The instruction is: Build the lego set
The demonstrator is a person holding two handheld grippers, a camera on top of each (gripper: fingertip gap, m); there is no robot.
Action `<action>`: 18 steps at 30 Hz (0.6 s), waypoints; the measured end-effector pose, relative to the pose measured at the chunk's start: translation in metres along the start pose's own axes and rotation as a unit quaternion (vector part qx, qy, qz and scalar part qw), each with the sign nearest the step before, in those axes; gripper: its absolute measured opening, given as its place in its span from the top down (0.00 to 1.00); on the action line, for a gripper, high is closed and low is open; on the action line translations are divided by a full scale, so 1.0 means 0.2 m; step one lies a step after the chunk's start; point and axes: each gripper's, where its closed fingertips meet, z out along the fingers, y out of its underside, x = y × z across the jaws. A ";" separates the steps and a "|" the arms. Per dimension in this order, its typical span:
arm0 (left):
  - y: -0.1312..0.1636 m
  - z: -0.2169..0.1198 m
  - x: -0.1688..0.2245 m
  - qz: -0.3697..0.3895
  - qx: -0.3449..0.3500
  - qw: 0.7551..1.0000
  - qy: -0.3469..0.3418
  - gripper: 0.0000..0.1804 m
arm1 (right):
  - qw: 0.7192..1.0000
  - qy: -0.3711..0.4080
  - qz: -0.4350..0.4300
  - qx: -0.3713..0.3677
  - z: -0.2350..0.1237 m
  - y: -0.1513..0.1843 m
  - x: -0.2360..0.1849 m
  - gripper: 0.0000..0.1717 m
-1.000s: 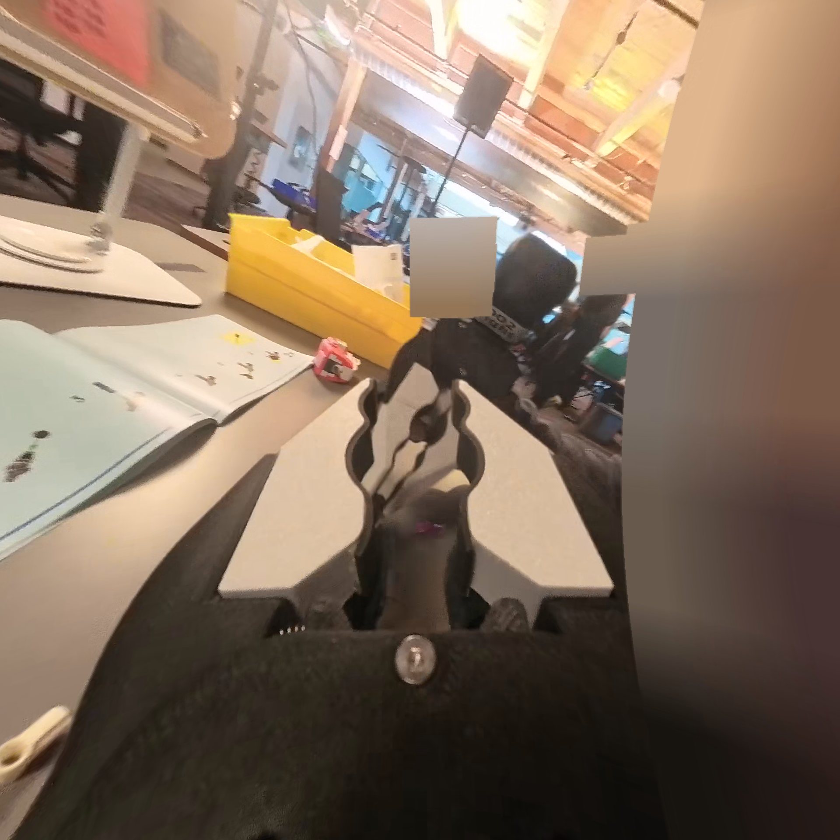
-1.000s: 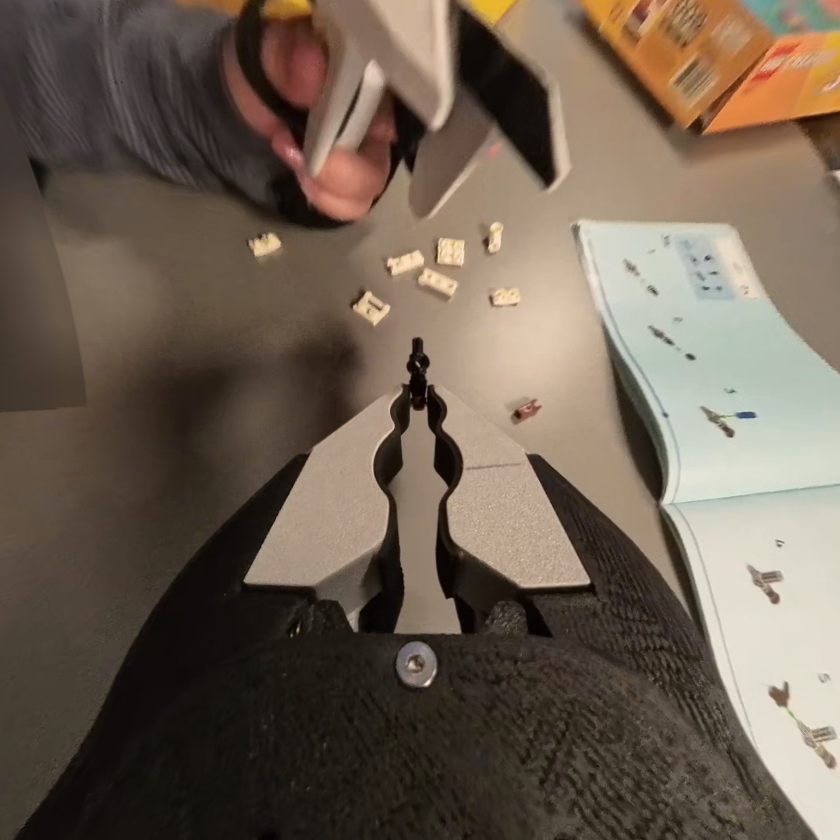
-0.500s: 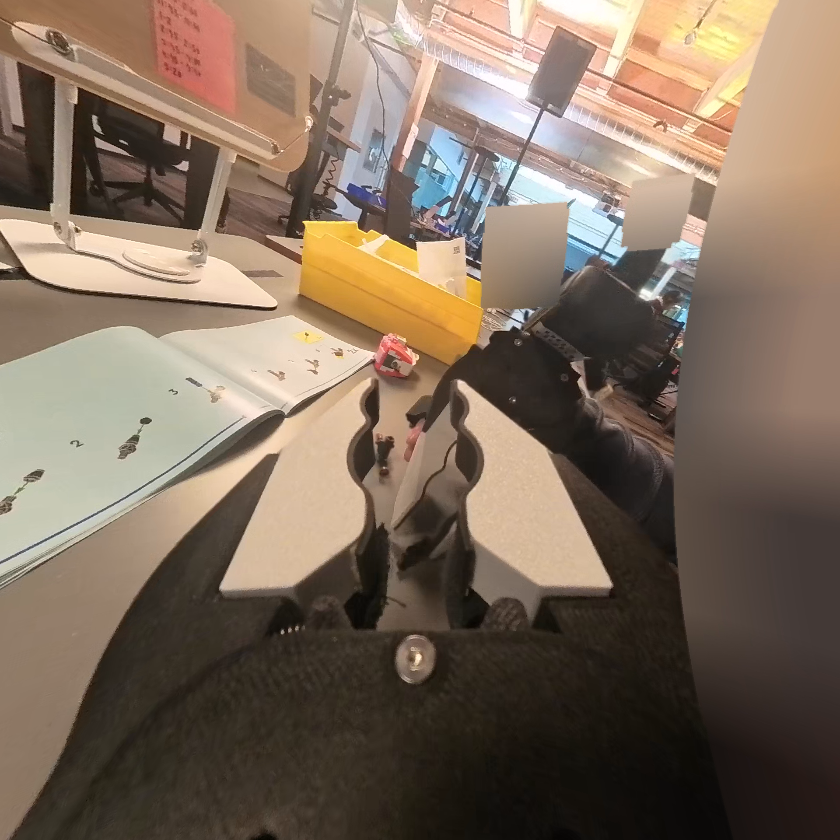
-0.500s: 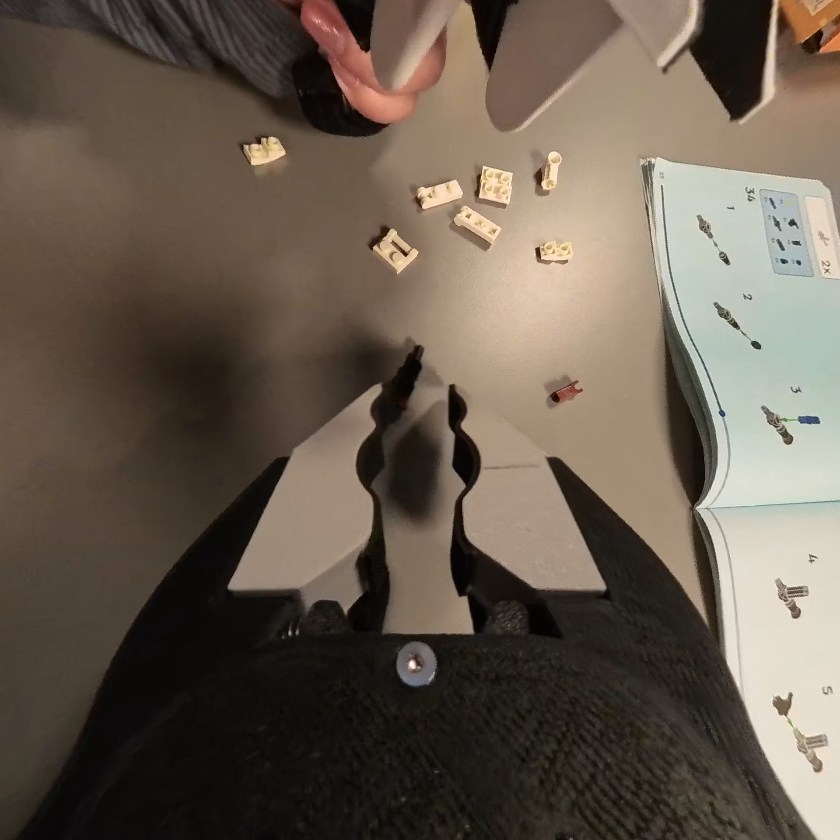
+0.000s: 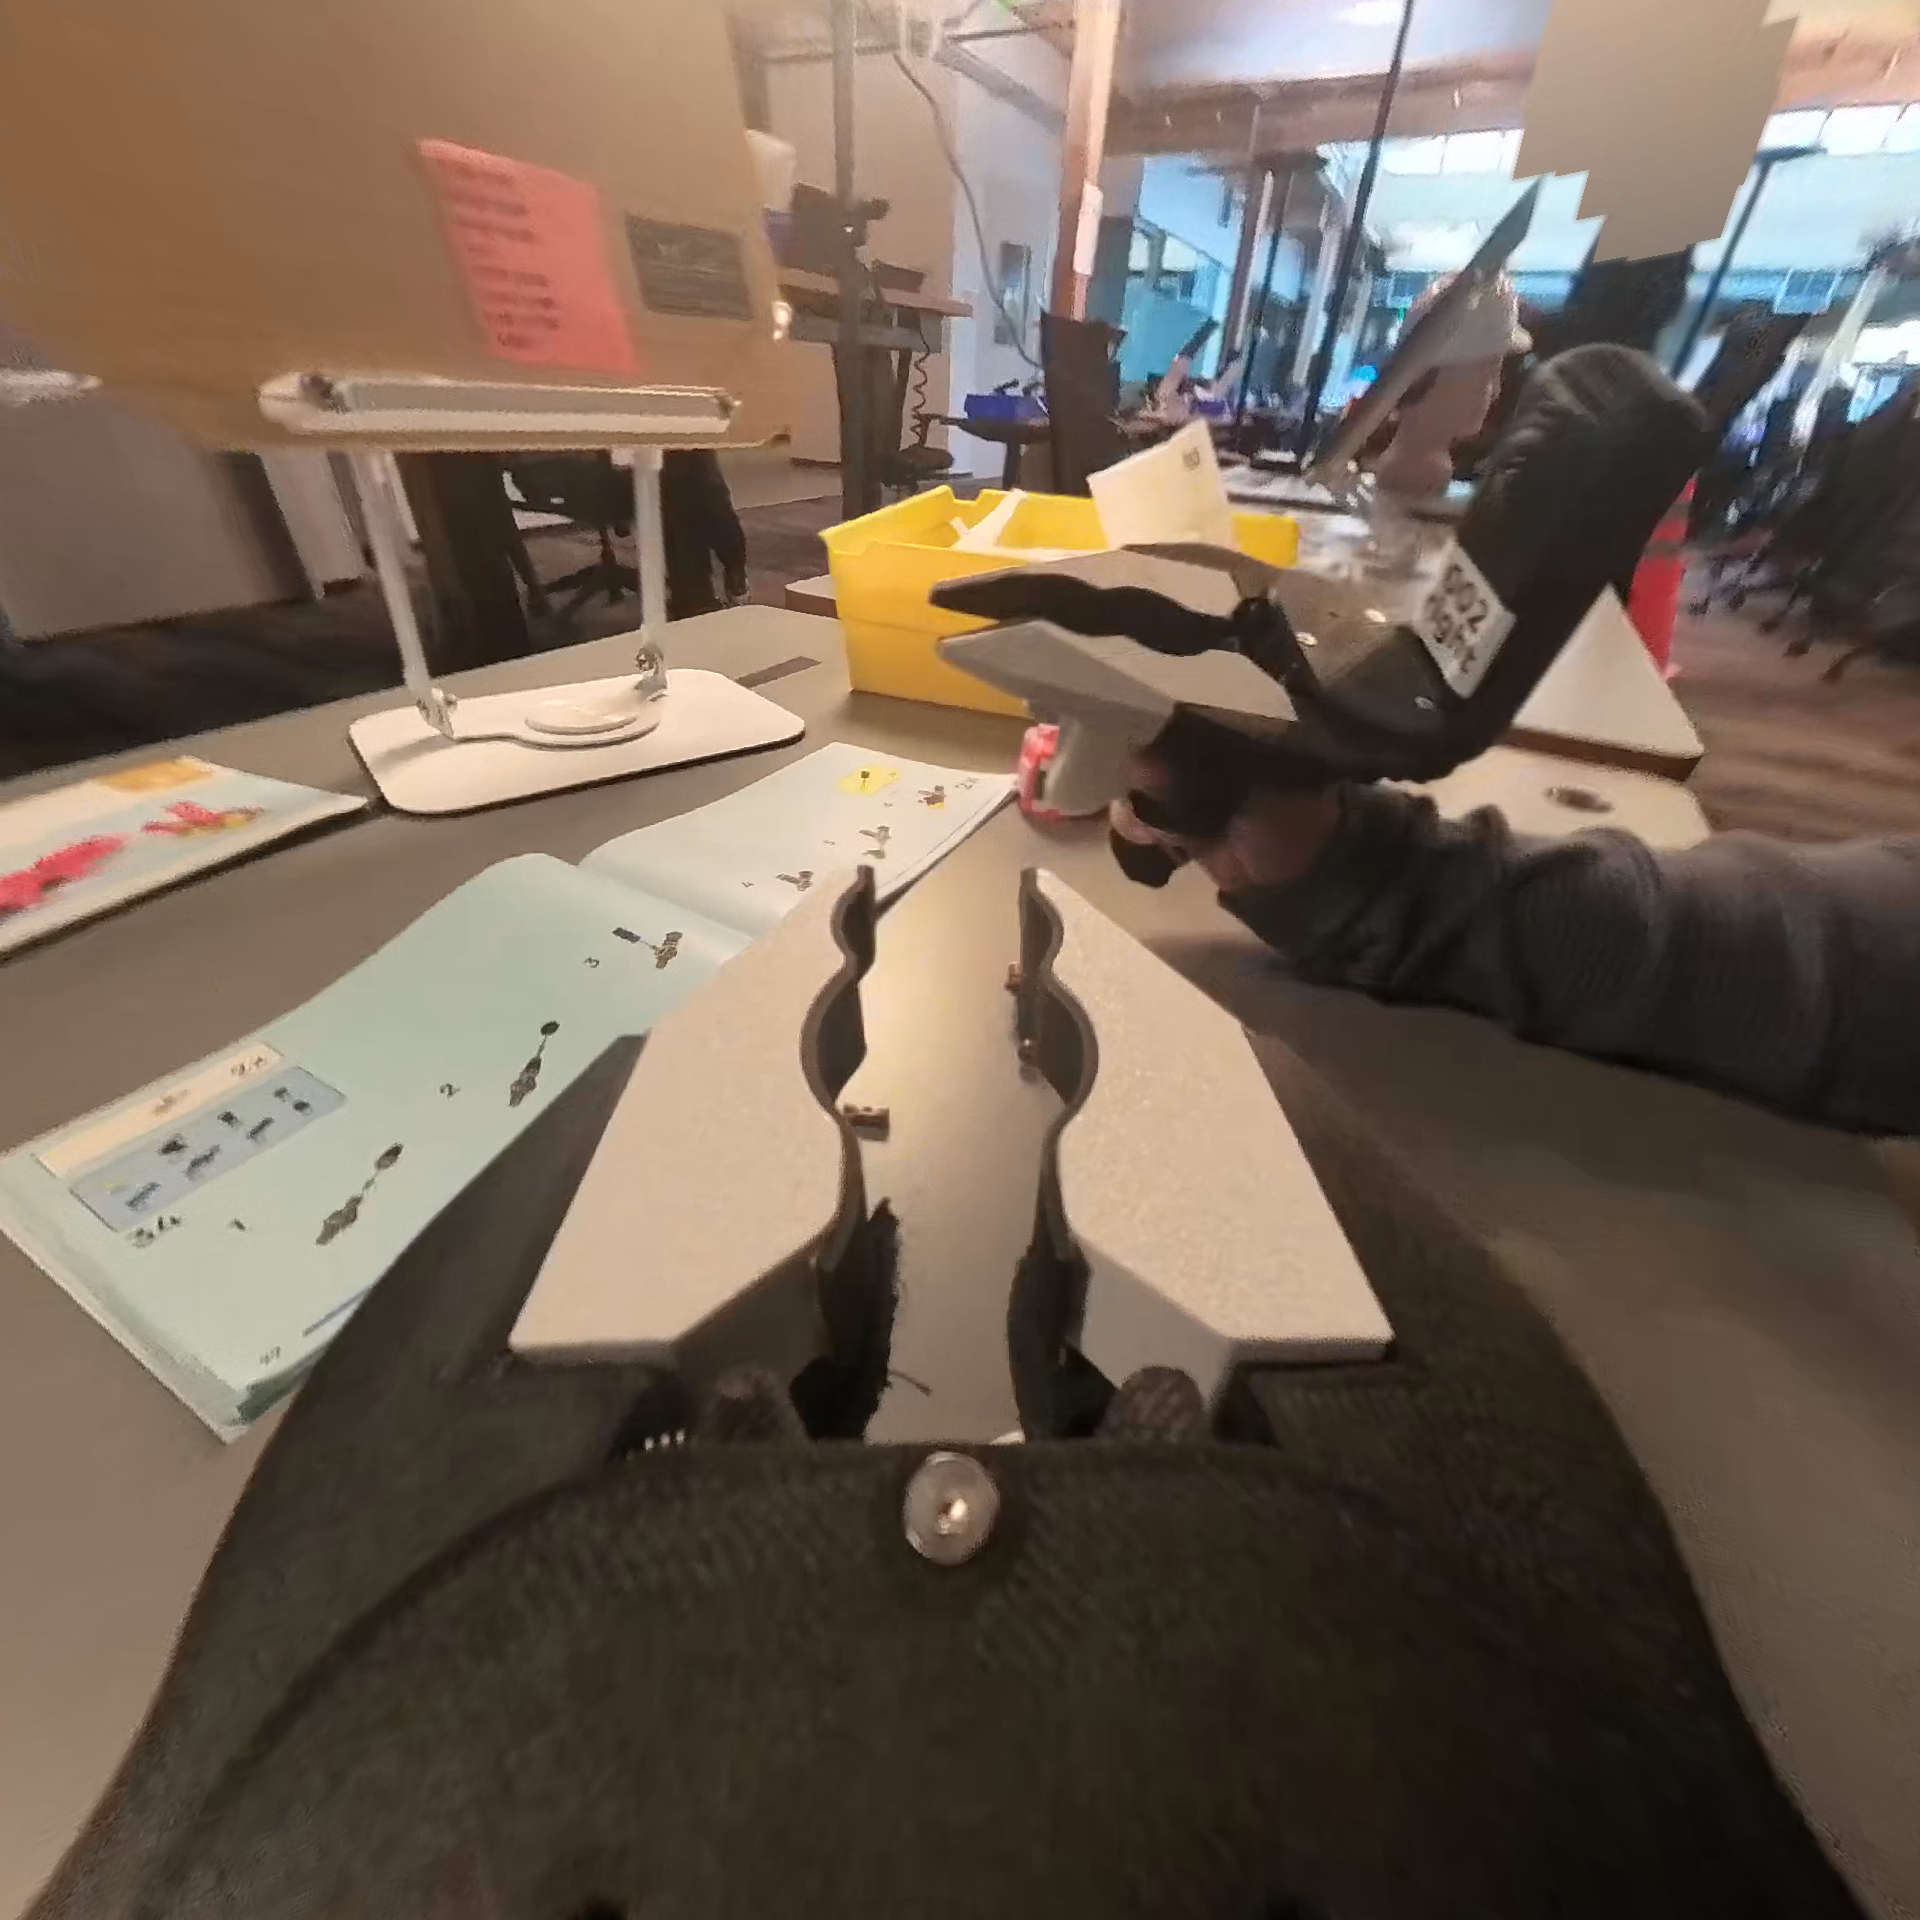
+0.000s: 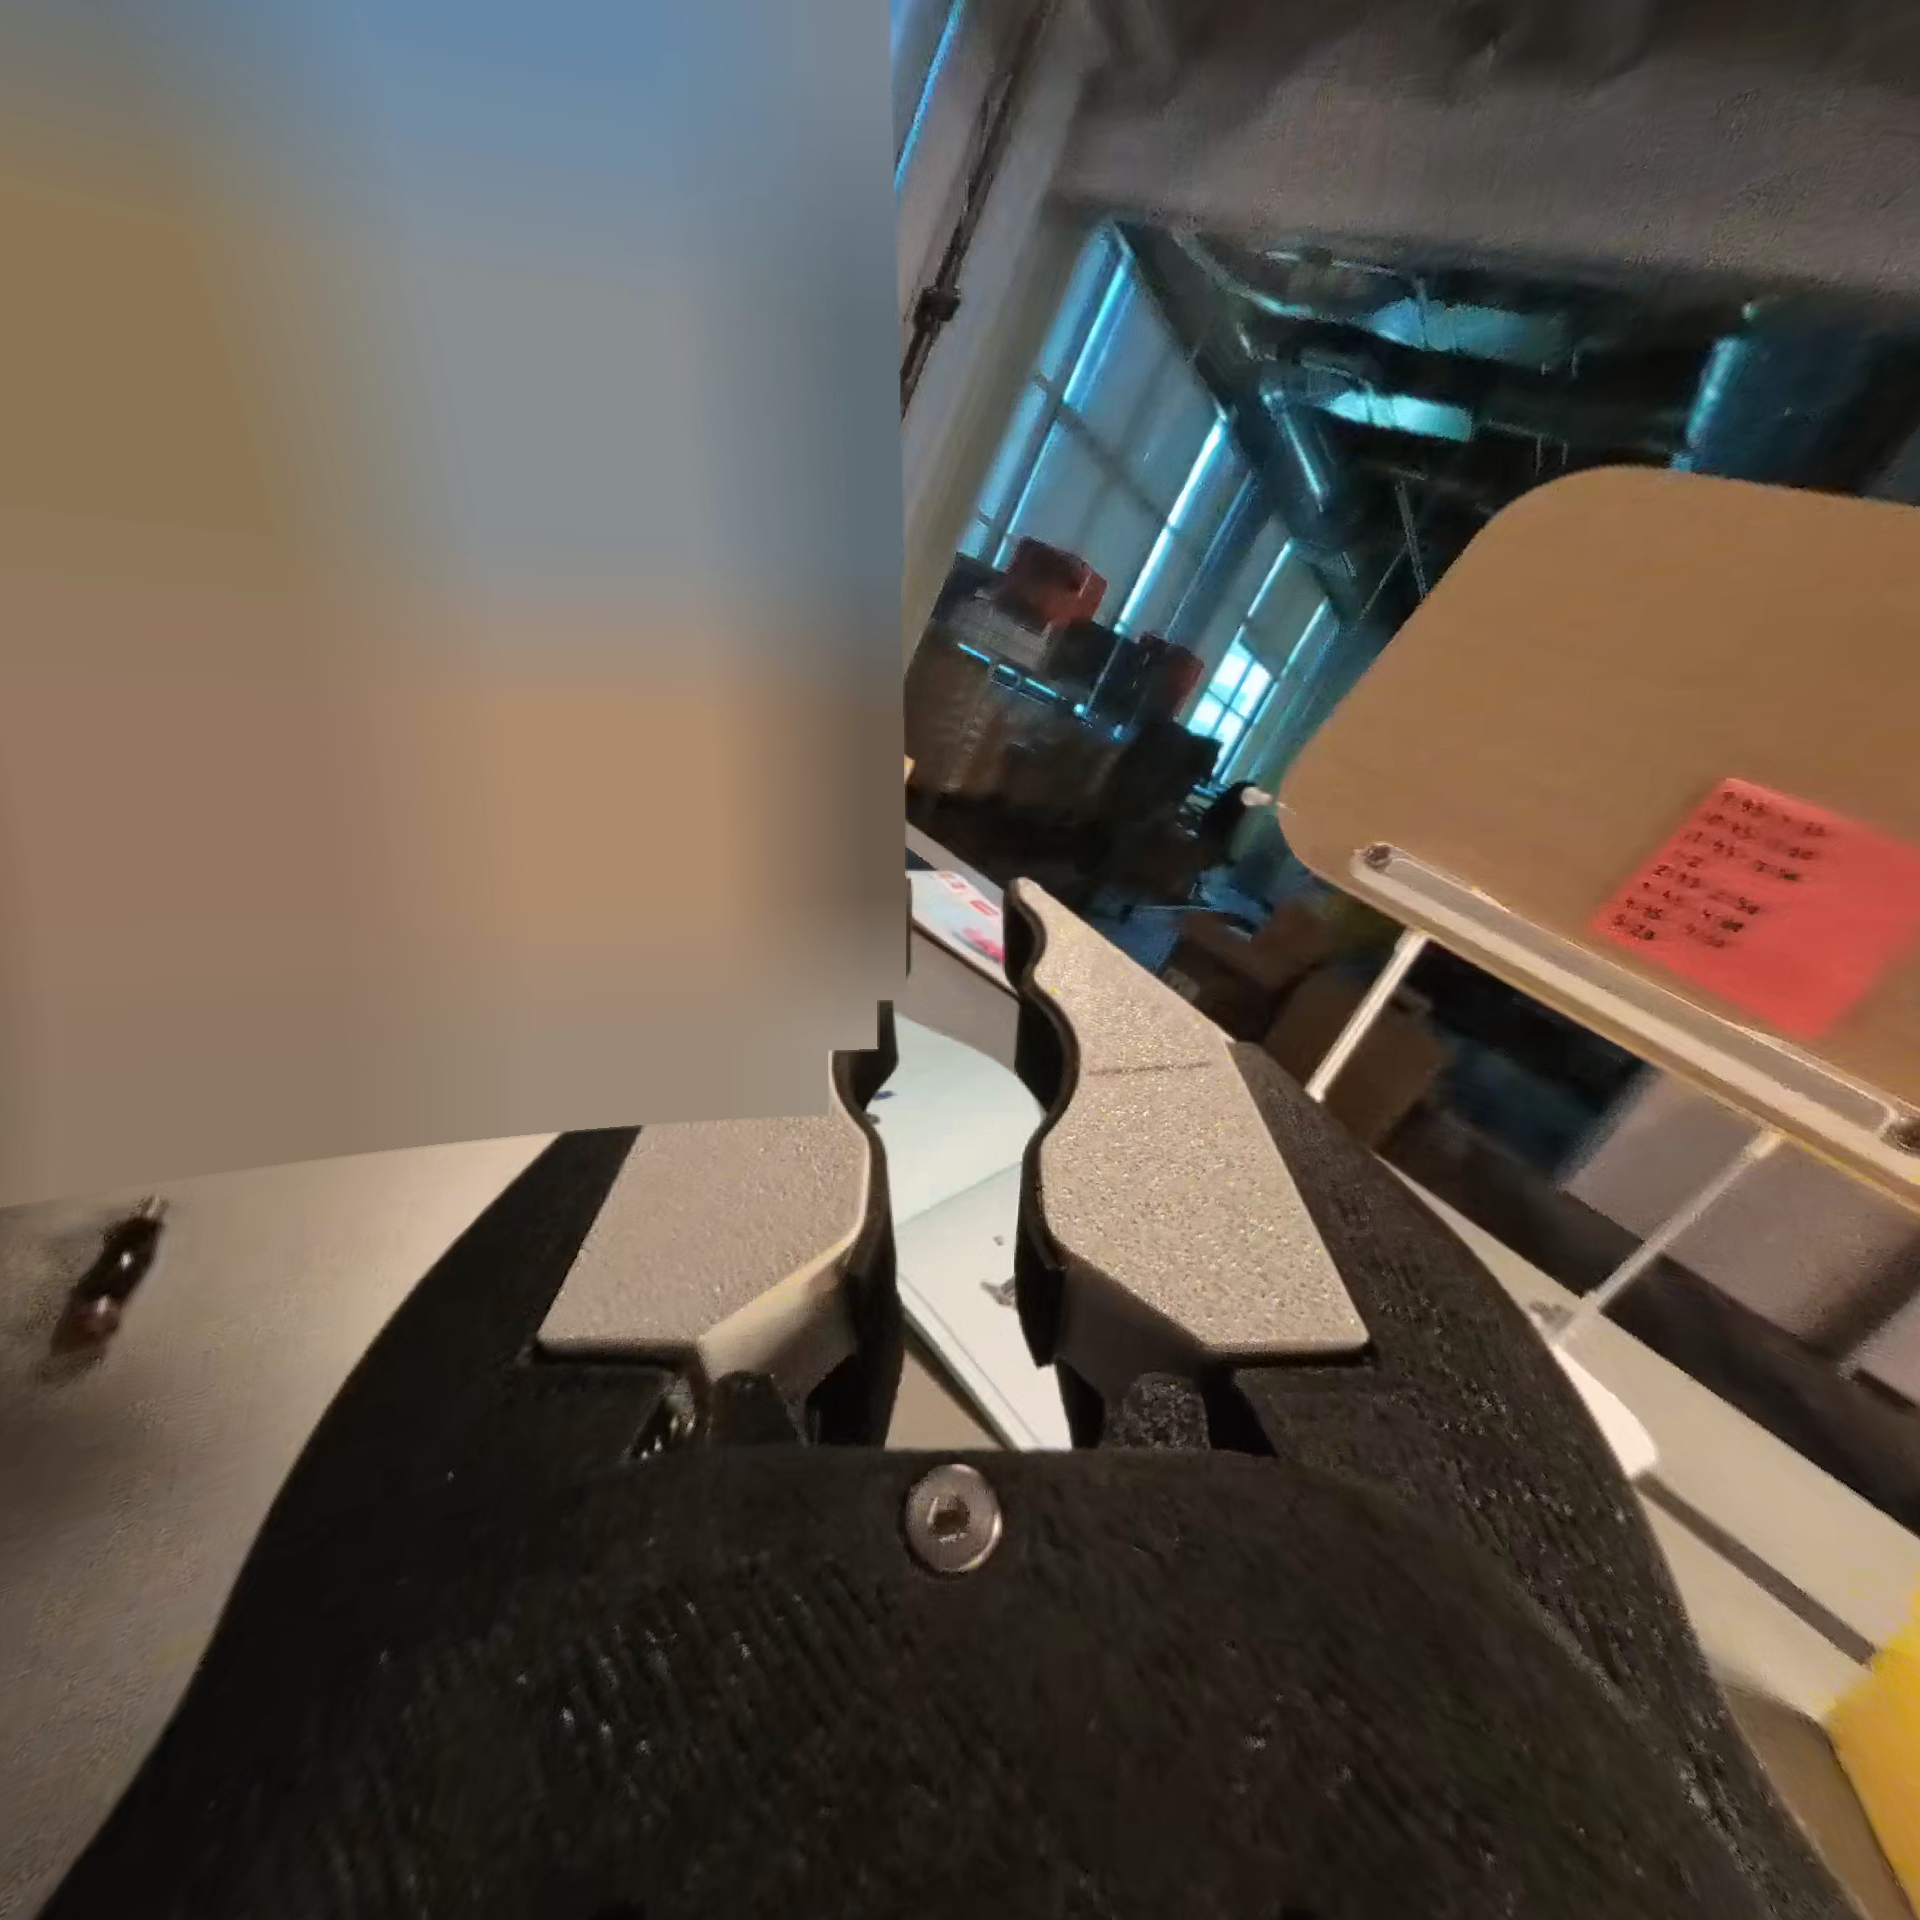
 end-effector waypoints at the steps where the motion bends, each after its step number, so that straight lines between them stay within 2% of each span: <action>1: 0.00 0.00 0.03 0.022 -0.003 1.000 0.007 0.90 | 1.000 -0.005 -0.006 0.000 0.00 0.02 -0.01 0.92; 3: 0.00 0.01 0.12 0.070 -0.005 0.997 0.034 1.00 | 0.999 -0.021 -0.002 -0.028 0.02 0.10 -0.05 0.92; 6: -0.01 0.00 0.17 0.143 0.007 0.989 0.034 1.00 | 0.998 0.021 -0.044 -0.046 0.02 0.13 0.01 0.98; 8: -0.04 -0.02 0.17 0.164 0.031 0.986 0.015 1.00 | 0.994 0.070 -0.063 -0.054 0.00 0.14 0.09 1.00; 11: -0.14 -0.09 0.07 0.159 0.090 0.982 -0.053 1.00 | 0.982 0.164 -0.070 -0.069 -0.07 0.16 0.26 1.00; 13: -0.20 -0.15 0.02 0.180 0.122 0.971 -0.103 1.00 | 0.968 0.233 -0.081 -0.051 -0.15 0.11 0.37 1.00; 15: -0.23 -0.16 0.09 0.215 0.140 0.961 -0.102 1.00 | 0.962 0.261 -0.068 -0.036 -0.20 0.09 0.42 1.00; 18: -0.20 -0.10 0.19 0.248 0.129 0.957 -0.079 1.00 | 0.959 0.276 -0.036 -0.047 -0.22 0.14 0.47 1.00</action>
